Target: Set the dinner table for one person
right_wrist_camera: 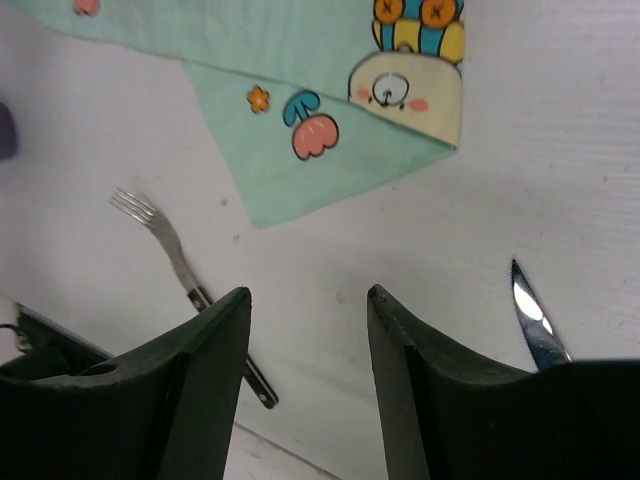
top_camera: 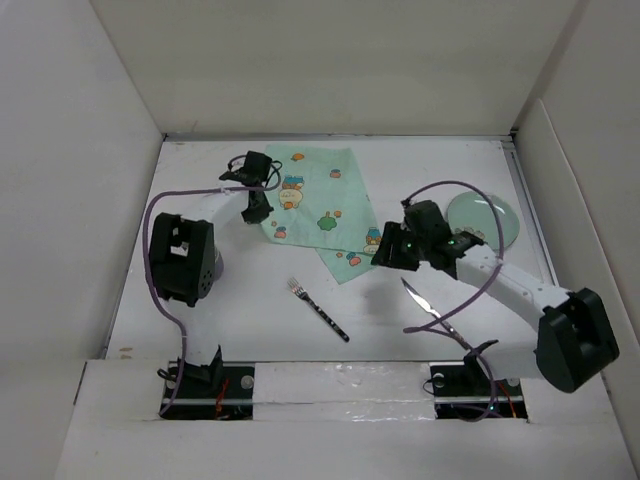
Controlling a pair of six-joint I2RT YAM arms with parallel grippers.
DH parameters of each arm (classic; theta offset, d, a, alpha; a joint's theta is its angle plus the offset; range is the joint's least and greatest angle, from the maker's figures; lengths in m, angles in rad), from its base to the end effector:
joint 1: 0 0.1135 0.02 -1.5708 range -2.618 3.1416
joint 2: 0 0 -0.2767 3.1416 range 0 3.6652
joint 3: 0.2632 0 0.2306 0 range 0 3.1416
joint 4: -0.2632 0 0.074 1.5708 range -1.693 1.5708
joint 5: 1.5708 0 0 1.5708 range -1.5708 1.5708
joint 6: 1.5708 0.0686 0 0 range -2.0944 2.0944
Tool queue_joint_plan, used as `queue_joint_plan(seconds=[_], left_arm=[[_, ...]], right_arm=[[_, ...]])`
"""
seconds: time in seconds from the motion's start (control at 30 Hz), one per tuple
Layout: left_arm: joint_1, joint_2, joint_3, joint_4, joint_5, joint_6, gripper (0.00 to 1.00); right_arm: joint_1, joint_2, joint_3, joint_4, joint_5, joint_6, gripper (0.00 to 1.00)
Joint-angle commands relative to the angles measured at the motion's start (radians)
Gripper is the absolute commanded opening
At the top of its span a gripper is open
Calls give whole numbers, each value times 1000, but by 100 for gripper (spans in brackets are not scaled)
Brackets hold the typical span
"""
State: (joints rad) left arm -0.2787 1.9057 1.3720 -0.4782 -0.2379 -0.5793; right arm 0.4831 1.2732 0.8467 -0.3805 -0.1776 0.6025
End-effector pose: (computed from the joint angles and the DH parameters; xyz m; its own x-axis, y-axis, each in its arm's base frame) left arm 0.3965 -0.0966 0.1939 -0.7627 -0.3351 -0.5531 -0.3230 0.9384 -0.1231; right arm 0.2284 0.1335 0.2383 -0.8474 0.1854 -0.4976 -0.1034 0.8615 0.4971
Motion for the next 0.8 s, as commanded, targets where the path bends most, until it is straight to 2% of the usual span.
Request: queue_joint_plan(seconds=[0.0, 0.2, 0.37, 0.6, 0.77], left_arm=[[1, -140, 99, 12, 72, 22, 0], [1, -220, 182, 20, 135, 39, 0], [1, -283, 248, 38, 189, 38, 0], [1, -352, 179, 93, 226, 33, 0], [1, -376, 133, 122, 265, 39, 0]], right_arm=[[93, 69, 38, -20, 101, 25, 56], [170, 245, 80, -3, 171, 100, 57], [236, 392, 187, -40, 302, 152, 58], [317, 517, 281, -107, 426, 232, 59], [338, 586, 293, -159, 489, 315, 44]])
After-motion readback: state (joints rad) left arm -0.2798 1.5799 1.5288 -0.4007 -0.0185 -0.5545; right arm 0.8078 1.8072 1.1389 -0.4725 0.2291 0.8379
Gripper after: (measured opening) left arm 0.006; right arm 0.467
